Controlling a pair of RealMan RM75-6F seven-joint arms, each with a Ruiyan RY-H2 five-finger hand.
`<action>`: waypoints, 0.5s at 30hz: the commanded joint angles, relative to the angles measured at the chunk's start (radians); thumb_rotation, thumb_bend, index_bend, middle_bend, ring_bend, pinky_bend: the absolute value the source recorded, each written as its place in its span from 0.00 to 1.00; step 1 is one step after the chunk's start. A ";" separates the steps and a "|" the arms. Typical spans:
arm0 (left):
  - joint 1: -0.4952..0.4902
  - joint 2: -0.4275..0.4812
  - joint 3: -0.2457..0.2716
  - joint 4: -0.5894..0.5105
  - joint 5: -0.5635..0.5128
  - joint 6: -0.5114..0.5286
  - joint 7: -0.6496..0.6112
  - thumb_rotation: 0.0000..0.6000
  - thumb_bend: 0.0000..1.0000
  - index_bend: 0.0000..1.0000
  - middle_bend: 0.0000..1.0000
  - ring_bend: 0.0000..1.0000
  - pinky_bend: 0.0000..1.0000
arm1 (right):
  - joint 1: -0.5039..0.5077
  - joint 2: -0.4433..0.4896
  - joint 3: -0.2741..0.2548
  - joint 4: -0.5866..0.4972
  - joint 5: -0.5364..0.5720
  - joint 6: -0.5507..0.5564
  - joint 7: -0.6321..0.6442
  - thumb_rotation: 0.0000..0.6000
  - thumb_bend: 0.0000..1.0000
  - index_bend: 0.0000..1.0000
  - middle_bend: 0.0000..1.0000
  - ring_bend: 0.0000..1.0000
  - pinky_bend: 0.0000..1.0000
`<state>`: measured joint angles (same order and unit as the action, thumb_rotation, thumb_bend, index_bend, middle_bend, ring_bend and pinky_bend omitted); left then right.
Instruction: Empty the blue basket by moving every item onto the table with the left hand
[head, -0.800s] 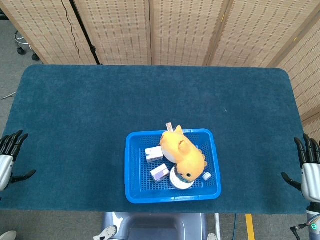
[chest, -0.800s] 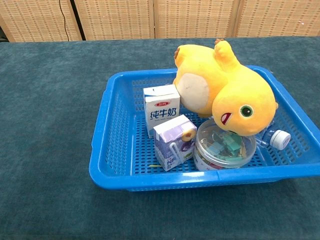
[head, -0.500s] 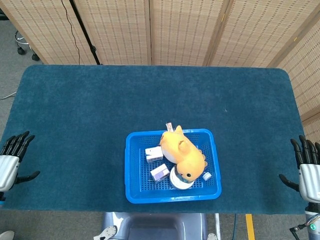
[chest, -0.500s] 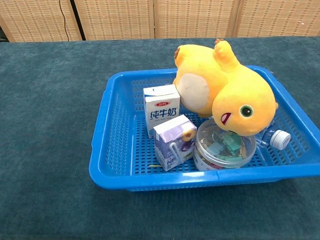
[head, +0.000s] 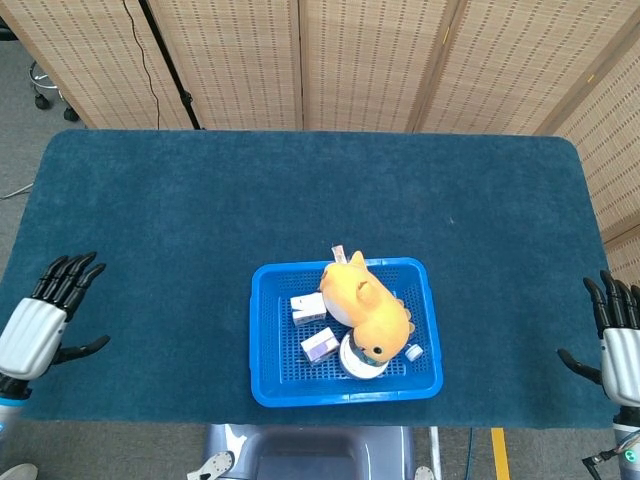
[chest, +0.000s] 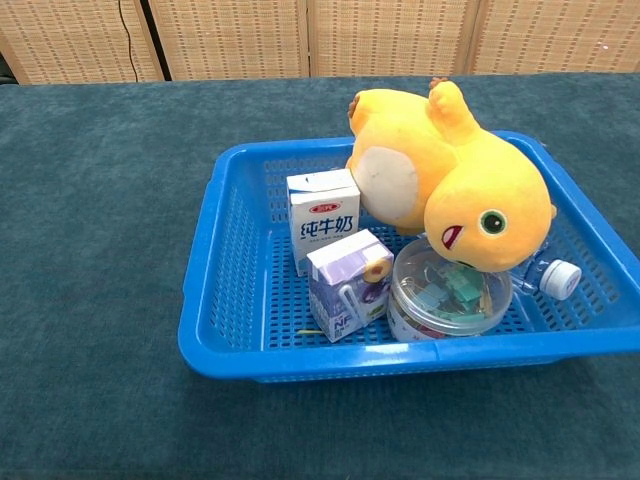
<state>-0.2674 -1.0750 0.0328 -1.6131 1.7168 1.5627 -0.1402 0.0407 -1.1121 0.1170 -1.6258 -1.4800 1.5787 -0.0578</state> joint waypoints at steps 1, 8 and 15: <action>-0.108 0.039 -0.046 -0.119 0.073 -0.101 0.082 1.00 0.00 0.00 0.00 0.00 0.00 | 0.000 0.007 0.000 -0.002 -0.006 0.000 0.017 1.00 0.00 0.00 0.00 0.00 0.00; -0.335 0.018 -0.148 -0.273 0.119 -0.371 0.213 1.00 0.00 0.00 0.00 0.00 0.00 | -0.005 0.019 0.006 0.002 0.000 0.006 0.049 1.00 0.00 0.00 0.00 0.00 0.00; -0.494 -0.056 -0.271 -0.407 -0.139 -0.641 0.486 1.00 0.00 0.00 0.00 0.00 0.00 | -0.001 0.029 0.012 0.009 0.009 -0.004 0.084 1.00 0.00 0.00 0.00 0.00 0.00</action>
<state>-0.6679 -1.0845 -0.1643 -1.9498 1.7055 1.0423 0.2161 0.0388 -1.0841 0.1285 -1.6175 -1.4718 1.5756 0.0245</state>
